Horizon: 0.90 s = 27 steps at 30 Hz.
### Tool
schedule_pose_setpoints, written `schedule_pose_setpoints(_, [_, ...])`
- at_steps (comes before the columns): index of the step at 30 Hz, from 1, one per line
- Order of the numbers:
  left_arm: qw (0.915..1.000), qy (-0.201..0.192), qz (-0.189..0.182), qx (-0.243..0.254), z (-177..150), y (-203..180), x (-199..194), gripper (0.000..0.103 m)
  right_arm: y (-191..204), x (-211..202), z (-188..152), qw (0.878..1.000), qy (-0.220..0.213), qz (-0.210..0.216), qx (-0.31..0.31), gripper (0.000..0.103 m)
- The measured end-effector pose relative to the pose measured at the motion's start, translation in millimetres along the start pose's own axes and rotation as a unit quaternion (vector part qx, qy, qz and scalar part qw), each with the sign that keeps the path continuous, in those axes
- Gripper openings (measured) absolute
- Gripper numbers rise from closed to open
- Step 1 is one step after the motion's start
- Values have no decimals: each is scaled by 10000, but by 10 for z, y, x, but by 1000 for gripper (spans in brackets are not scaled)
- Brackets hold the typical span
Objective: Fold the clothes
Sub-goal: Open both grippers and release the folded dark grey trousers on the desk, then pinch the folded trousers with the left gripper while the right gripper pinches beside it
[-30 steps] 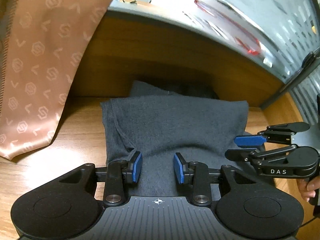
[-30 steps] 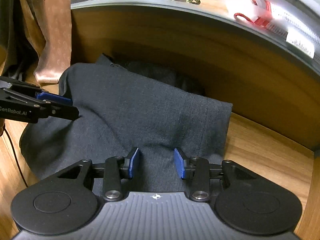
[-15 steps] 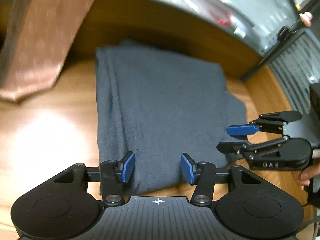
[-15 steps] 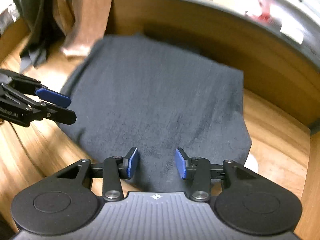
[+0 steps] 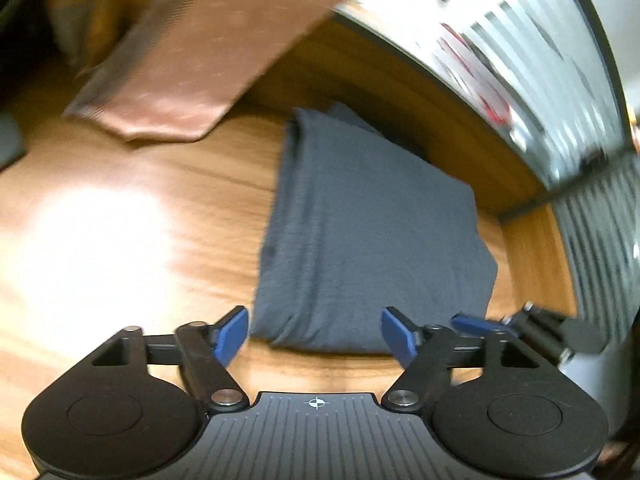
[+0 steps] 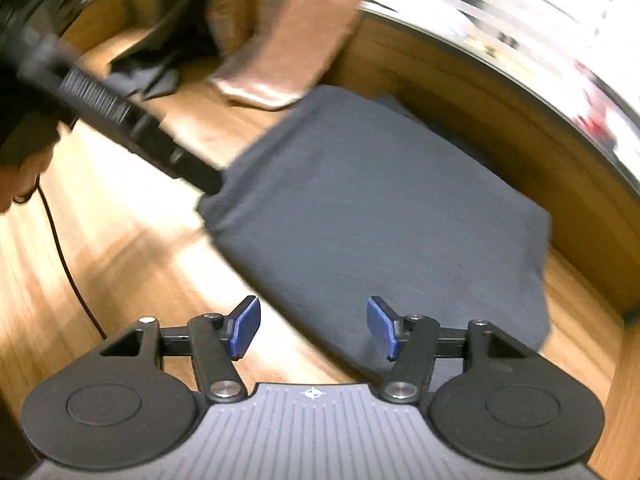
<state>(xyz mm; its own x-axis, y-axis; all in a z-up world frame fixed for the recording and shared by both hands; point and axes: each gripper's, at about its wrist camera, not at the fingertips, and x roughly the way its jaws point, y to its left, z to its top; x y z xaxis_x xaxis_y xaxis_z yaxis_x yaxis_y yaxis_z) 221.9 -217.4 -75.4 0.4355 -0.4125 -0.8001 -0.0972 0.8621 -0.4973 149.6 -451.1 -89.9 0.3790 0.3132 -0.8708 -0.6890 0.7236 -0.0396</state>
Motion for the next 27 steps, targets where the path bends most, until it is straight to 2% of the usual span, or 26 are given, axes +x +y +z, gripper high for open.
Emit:
schedule_pose_setpoints(2, [9998, -5, -9, -217, -5, 91, -42, 85, 183, 102, 86, 9994, -24, -55, -332, 77])
schedule_pose_setpoints(6, [9979, -14, -27, -652, -16, 272, -125, 94, 539, 373, 231, 9938, -91, -200, -1088, 78])
schedule_pose_setpoints(9, [9931, -21, -268, -1138, -1, 396, -124, 98, 727, 567, 278, 9857, -131, -423, -1627, 76])
schedule_pose_setpoints(15, [9800, 22, -644, -1883, -63, 588, -97, 101, 936, 798, 202, 9579, -130, -980, -2697, 66])
schedule_pose_setpoints(17, [9771, 55, -755, -1988, -94, 603, -51, 101, 961, 836, 169, 9469, -156, -1165, -2992, 53])
schedule_pose_setpoints(18, [9762, 72, -809, -2010, -107, 594, -16, 101, 971, 851, 152, 9405, -172, -1249, -3155, 52])
schedule_pose_setpoints(20, [9743, 107, -917, -2053, -135, 576, 52, 101, 996, 827, 105, 9227, -333, -1399, -3577, 40])
schedule_pose_setpoints(24, [9701, 176, -1133, -2139, -189, 541, 188, 100, 951, 648, 143, 9152, -615, -1605, -3645, 30])
schedule_pose_setpoints(27, [9650, 198, -1325, -2254, -208, 505, 298, 100, 845, 552, 212, 9197, -699, -1648, -3495, 30])
